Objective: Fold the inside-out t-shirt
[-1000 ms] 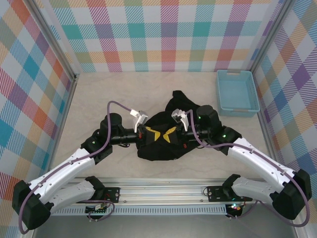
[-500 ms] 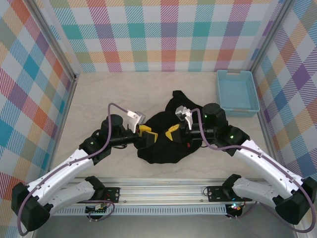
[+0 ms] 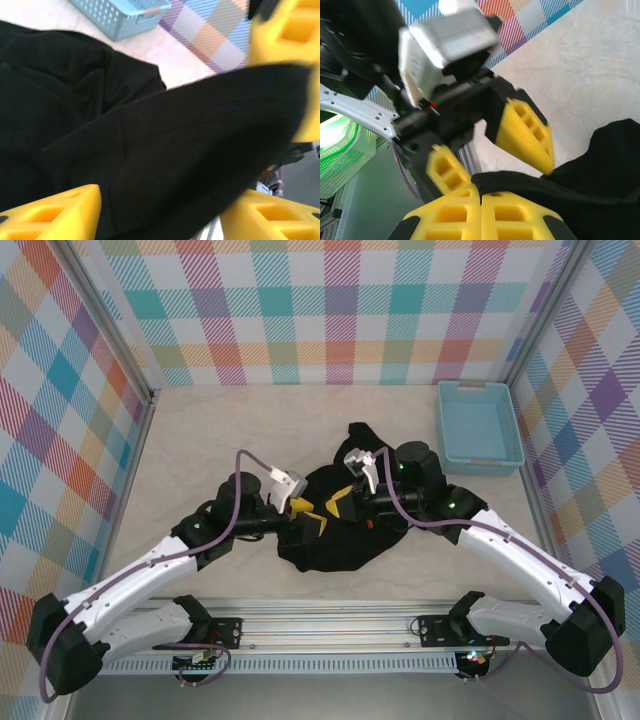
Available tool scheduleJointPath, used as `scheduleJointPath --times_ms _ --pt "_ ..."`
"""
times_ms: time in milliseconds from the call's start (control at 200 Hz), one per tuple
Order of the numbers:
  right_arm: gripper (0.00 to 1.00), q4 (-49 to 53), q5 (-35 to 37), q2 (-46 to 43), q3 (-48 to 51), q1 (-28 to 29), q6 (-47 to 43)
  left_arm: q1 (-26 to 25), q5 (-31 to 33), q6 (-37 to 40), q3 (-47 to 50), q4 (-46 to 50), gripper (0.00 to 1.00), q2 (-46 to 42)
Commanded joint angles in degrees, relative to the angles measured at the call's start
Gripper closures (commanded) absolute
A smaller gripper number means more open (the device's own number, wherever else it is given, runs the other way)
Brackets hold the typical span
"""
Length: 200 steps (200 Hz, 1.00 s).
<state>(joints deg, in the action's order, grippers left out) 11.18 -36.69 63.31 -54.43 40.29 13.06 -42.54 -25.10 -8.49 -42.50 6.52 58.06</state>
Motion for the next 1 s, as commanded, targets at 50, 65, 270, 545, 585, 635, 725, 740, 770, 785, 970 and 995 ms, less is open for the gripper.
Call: scheduleJointPath --times_ms 50,65,270,545,585,635,725,740,770,785,970,995 --pt "1.00 -3.00 0.03 0.22 -0.28 0.00 2.23 -0.40 -2.10 -0.28 0.66 -4.72 0.77 3.07" --pt "1.00 -2.26 1.14 0.11 -0.32 -0.02 2.09 -0.36 -2.14 -0.44 0.83 -4.85 0.82 3.15" --pt "1.00 11.26 17.80 -2.93 1.16 -0.13 0.40 -1.84 -4.34 -2.71 5.88 -8.40 0.91 5.34" --pt "0.89 21.75 17.81 -1.16 8.78 0.13 6.20 -7.20 -5.20 -1.42 5.85 -1.84 0.52 10.83" --pt "0.78 21.59 18.76 -1.55 9.41 0.09 6.75 -7.20 -3.45 -1.57 6.46 -2.09 0.47 9.30" --pt "0.67 20.61 20.62 -2.11 9.61 0.05 7.43 -7.07 -0.52 -2.16 6.94 -2.81 0.39 7.35" --pt "0.57 18.46 24.06 -1.25 8.85 -0.53 7.62 -6.23 4.97 -3.37 6.71 -3.12 0.29 5.13" --pt "0.56 18.16 24.52 -0.78 8.68 -0.75 7.77 -6.10 6.22 -3.85 6.47 -2.79 0.29 5.08" --pt "0.55 17.61 25.56 0.33 8.28 -1.19 8.02 -5.42 8.86 -4.65 5.97 -1.73 0.28 5.39" --pt "0.54 17.36 26.08 0.93 8.17 -1.51 8.30 -5.14 10.38 -5.05 5.66 -1.09 0.27 5.69" --pt "0.52 17.28 28.83 8.42 7.78 -5.49 11.38 -3.08 22.50 -9.35 1.59 8.81 0.27 11.05" --pt "0.51 17.22 28.91 9.09 7.98 -5.49 11.22 -3.10 23.26 -9.40 1.09 11.64 0.27 11.75"
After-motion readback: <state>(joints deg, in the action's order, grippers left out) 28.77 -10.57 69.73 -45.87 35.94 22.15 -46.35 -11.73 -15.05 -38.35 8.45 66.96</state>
